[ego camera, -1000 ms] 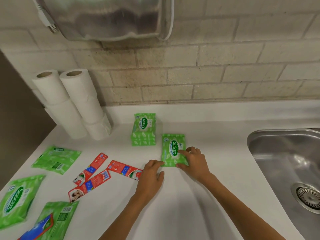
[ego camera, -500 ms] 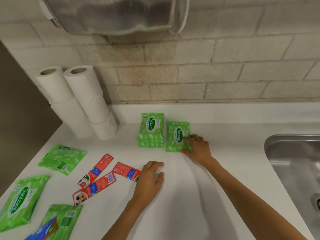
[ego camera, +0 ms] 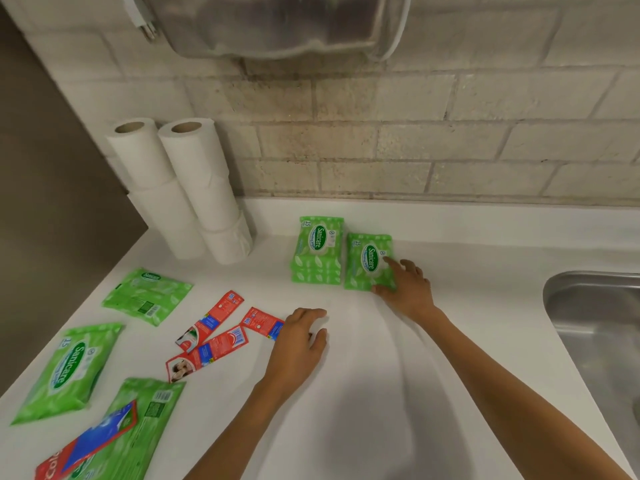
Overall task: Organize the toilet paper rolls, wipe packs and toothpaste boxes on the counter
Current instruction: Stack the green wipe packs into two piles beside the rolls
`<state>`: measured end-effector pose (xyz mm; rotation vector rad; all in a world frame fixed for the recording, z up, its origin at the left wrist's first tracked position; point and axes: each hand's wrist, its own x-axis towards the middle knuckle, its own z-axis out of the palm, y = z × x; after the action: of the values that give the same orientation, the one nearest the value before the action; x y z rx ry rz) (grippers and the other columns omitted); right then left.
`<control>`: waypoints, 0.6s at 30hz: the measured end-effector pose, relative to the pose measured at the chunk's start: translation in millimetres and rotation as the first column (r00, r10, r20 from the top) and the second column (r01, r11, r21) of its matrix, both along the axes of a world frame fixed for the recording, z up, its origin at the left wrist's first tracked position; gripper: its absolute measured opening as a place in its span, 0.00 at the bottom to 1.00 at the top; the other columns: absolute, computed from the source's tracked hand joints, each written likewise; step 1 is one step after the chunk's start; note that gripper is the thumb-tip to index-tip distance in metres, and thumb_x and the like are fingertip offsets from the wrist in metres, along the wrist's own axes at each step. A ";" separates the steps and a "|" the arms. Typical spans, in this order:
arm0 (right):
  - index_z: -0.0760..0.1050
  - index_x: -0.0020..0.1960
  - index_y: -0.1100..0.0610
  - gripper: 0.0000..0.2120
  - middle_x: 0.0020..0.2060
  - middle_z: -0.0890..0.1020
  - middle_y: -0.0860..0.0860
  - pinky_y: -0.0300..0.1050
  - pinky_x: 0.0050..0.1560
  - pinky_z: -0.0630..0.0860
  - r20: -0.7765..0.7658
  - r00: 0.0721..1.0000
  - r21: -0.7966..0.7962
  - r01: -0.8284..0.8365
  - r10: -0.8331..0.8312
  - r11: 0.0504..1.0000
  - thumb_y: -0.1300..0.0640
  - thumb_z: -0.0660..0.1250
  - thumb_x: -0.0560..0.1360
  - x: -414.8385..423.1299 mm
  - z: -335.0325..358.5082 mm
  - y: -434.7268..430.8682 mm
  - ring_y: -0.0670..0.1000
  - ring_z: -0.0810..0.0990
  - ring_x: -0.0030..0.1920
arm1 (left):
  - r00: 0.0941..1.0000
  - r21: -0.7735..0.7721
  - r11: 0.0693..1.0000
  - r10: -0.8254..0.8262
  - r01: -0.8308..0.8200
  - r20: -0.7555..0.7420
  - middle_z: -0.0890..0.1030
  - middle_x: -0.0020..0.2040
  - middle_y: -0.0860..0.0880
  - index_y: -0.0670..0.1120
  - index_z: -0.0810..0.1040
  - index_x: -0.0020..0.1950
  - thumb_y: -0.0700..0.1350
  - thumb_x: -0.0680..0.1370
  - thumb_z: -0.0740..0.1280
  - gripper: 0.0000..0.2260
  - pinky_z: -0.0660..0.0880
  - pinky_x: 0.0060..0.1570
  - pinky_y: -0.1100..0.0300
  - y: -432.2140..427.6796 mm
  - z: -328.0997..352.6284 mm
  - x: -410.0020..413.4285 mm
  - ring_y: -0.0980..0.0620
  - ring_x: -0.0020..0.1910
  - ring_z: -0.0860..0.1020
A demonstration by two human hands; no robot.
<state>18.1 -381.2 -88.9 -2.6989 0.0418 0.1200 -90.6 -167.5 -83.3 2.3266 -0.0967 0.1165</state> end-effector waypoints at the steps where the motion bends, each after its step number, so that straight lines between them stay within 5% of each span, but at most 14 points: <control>1: 0.57 0.74 0.50 0.36 0.71 0.62 0.58 0.55 0.65 0.65 0.011 1.000 0.029 0.022 -0.022 0.999 0.42 0.67 0.72 -4.4 0.8 1.2 0.60 0.64 0.70 | 1.000 -0.005 1.000 0.007 -0.007 -0.002 0.76 0.61 0.50 0.46 0.75 0.63 0.40 0.76 0.64 0.15 0.69 0.50 0.75 2.1 1.1 -1.1 0.55 0.55 0.76; 9: 0.59 0.73 0.54 0.33 0.66 0.68 0.60 0.54 0.62 0.71 0.076 0.997 0.248 0.014 -0.034 0.969 0.47 0.68 0.73 -62.5 17.7 40.3 0.60 0.69 0.65 | 0.999 0.031 0.999 0.044 -0.044 0.004 0.78 0.58 0.42 0.41 0.76 0.61 0.39 0.75 0.66 0.15 0.72 0.58 0.59 29.8 12.0 -27.6 0.46 0.56 0.78; 14: 0.73 0.63 0.57 0.20 0.57 0.78 0.57 0.42 0.52 0.70 -0.003 0.996 0.358 -0.078 0.085 0.931 0.51 0.68 0.74 -97.0 28.8 85.4 0.55 0.78 0.56 | 0.998 0.058 0.997 0.061 -0.060 -0.016 0.81 0.50 0.44 0.42 0.77 0.58 0.38 0.75 0.65 0.13 0.74 0.47 0.58 57.0 17.9 -44.5 0.45 0.46 0.80; 18: 0.78 0.55 0.57 0.11 0.48 0.83 0.57 0.46 0.48 0.74 -0.073 0.988 0.430 -0.090 0.134 0.898 0.57 0.68 0.73 -121.6 36.9 130.0 0.56 0.80 0.48 | 0.995 0.091 0.993 0.079 -0.073 -0.066 0.81 0.47 0.46 0.44 0.76 0.60 0.39 0.75 0.65 0.14 0.75 0.46 0.56 87.0 21.2 -60.7 0.46 0.44 0.80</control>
<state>-103.5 -251.3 -52.0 -2.2530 -0.1000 0.2692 -151.3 -80.6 -62.1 2.4209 0.0227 0.0703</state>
